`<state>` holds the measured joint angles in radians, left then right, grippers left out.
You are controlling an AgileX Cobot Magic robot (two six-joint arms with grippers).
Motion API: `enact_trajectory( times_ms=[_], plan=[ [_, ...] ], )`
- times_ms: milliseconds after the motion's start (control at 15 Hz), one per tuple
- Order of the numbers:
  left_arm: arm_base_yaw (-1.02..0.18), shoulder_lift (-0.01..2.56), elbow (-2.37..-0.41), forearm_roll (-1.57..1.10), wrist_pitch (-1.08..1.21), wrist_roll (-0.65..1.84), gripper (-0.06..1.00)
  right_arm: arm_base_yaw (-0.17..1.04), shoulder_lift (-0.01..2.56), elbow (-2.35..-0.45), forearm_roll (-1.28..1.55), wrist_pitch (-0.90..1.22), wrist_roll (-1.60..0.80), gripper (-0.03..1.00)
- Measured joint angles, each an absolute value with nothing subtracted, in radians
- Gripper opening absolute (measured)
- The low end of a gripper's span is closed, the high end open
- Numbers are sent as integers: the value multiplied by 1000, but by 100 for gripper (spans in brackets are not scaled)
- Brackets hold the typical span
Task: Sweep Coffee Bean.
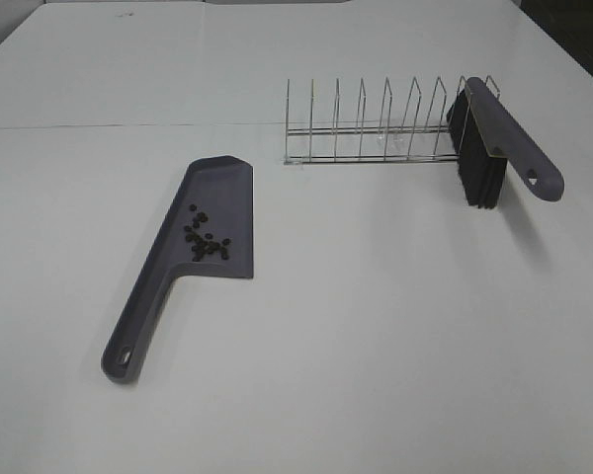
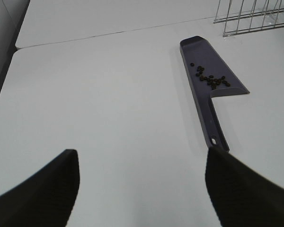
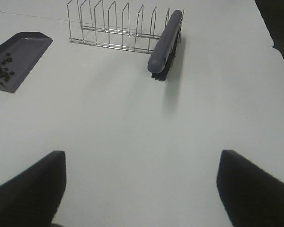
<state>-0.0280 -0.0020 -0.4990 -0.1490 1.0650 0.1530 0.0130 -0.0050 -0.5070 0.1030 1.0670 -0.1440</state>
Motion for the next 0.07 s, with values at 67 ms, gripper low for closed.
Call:
enact_trajectory(
  times_ms=[67],
  plan=[
    [-28,-2,-499,-149,1065,153,68,13,-5,-507,103,1067,-144,73]
  ],
)
